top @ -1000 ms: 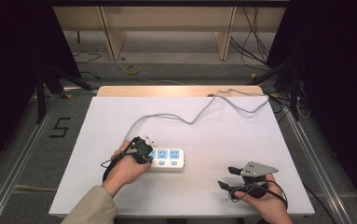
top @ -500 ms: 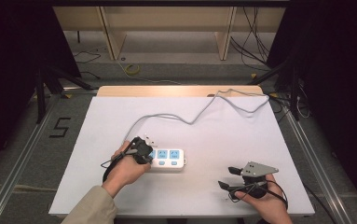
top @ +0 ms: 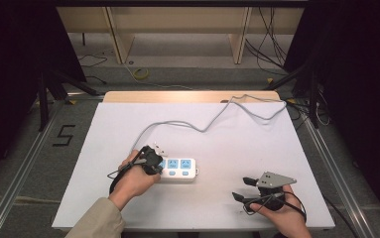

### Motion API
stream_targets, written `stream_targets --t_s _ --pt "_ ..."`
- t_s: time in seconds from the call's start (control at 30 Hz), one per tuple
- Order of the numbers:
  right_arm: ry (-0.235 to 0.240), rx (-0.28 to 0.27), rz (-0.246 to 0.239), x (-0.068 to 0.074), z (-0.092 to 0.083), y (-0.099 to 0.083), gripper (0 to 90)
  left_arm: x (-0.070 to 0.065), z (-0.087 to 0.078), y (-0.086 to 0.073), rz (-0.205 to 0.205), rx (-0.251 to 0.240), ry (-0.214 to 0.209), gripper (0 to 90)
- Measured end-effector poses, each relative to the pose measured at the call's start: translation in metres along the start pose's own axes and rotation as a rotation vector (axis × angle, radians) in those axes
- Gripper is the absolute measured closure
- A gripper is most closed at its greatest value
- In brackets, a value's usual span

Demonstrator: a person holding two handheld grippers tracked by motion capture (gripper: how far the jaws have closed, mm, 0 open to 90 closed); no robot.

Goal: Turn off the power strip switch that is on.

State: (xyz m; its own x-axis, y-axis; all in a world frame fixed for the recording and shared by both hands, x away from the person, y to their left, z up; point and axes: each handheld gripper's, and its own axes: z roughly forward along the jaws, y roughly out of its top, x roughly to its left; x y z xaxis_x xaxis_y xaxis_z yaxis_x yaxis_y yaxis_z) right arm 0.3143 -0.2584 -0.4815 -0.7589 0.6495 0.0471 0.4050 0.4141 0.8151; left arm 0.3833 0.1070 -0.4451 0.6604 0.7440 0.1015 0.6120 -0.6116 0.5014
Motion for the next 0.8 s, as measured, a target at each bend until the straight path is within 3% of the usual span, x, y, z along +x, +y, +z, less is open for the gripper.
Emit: stream_targets --t_s 0.8 --pt "0.001 -0.001 0.001 0.0001 -0.0001 0.0001 33.0 -0.0008 -0.0001 -0.0008 0.009 -0.007 0.004 90.0"
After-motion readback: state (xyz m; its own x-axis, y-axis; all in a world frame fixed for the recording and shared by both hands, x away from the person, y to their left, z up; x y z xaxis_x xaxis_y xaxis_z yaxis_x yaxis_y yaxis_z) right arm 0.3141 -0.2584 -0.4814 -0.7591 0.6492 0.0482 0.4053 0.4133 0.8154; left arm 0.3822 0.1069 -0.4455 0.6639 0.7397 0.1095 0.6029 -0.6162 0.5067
